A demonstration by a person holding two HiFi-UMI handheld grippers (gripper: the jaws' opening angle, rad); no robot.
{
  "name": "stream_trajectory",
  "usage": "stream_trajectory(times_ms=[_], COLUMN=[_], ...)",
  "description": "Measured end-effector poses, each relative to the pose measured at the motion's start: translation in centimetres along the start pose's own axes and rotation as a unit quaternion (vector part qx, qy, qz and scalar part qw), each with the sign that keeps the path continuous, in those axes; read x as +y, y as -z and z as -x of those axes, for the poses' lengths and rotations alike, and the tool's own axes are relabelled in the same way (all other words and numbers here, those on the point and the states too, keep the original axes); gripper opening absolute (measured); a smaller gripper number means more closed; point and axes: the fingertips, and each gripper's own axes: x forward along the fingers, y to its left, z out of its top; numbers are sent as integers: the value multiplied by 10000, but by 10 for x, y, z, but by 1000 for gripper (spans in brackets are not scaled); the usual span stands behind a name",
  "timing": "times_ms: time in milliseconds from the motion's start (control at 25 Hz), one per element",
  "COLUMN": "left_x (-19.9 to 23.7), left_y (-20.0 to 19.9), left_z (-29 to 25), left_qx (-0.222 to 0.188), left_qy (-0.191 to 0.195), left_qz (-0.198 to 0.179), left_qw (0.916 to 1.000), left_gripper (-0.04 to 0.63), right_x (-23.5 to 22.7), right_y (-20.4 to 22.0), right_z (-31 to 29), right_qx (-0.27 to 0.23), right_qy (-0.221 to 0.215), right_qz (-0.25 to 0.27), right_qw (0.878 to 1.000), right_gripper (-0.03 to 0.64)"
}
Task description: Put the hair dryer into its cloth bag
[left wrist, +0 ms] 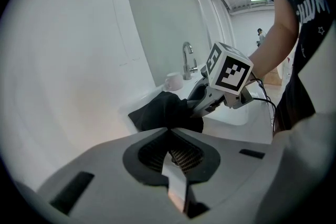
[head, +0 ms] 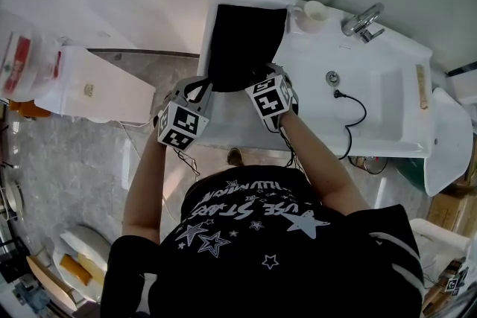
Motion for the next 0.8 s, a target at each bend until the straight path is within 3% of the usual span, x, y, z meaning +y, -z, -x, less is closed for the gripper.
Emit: stream_trajectory(times_ms=[480, 600, 800], left_x=[2, 3, 0], left_y=[6, 5, -3], left_z=[-3, -1, 5], left_qx=[218, 229, 184], left_qy=[-407, -553, -842], left_qz=[440, 541, 566], left_qw=[9980, 9967, 9947], left_gripper=[38, 81, 141], right_x=[4, 7, 2], right_y=[6, 9, 22], right_z=[6, 18, 48], right_qx=[34, -59, -313], right_qy=[-92, -276, -379], right_qz=[-156, -99, -267], right_qw=[9998, 9996, 9984], right_gripper=[212, 249, 247])
